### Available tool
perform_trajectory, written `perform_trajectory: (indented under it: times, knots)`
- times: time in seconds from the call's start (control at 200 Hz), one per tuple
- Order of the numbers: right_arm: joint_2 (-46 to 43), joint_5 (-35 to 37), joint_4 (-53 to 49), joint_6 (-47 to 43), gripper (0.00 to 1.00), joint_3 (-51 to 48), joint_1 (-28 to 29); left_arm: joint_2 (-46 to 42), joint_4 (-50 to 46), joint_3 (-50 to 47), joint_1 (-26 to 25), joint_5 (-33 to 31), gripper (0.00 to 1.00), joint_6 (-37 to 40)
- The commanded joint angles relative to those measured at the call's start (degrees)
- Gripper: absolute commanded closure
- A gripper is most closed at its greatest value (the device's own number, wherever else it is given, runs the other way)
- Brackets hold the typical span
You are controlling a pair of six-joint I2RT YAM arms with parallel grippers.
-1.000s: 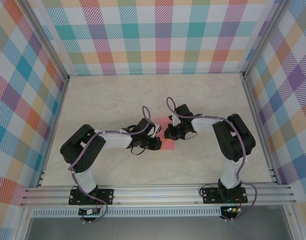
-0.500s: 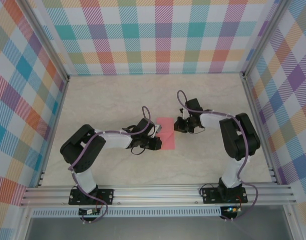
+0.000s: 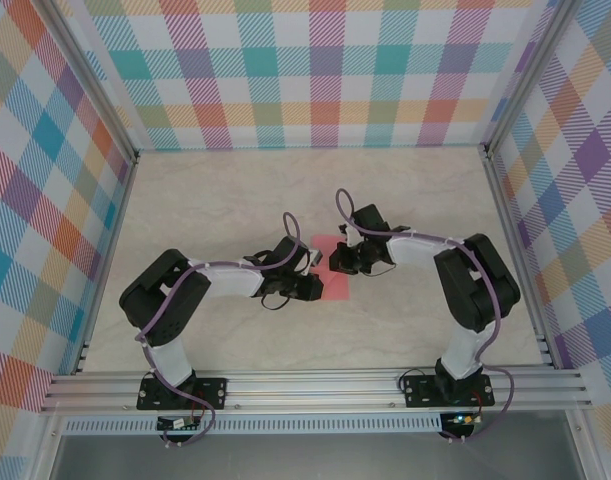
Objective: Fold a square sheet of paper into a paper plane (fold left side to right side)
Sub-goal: Fold the triangle a second time at the center of the table.
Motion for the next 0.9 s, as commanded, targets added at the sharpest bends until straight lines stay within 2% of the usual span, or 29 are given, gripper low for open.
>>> perform_trajectory:
  times: [0.0, 0.285, 0.525, 0.895]
  knots:
    - [3.2, 0.4, -1.7, 0.6, 0.93, 1.0, -0.4, -3.3, -4.0, 0.6, -0.8, 1.2, 0.87, 0.0]
    - [3.8, 2.4, -4.4, -0.9, 0.93, 1.5, -0.4, -6.8, -3.5, -0.3, -0.9, 3.8, 0.86, -0.9]
    - [3.7, 2.4, -4.9, -1.1, 0.93, 1.6, -0.3, -3.2, 0.4, 0.5, -0.9, 7.6, 0.86, -2.8]
    - [3.6, 3.3, -5.8, -1.5, 0.93, 1.6, -0.4, 0.5, -0.3, 1.1, -0.8, 5.4, 0.86, -1.8]
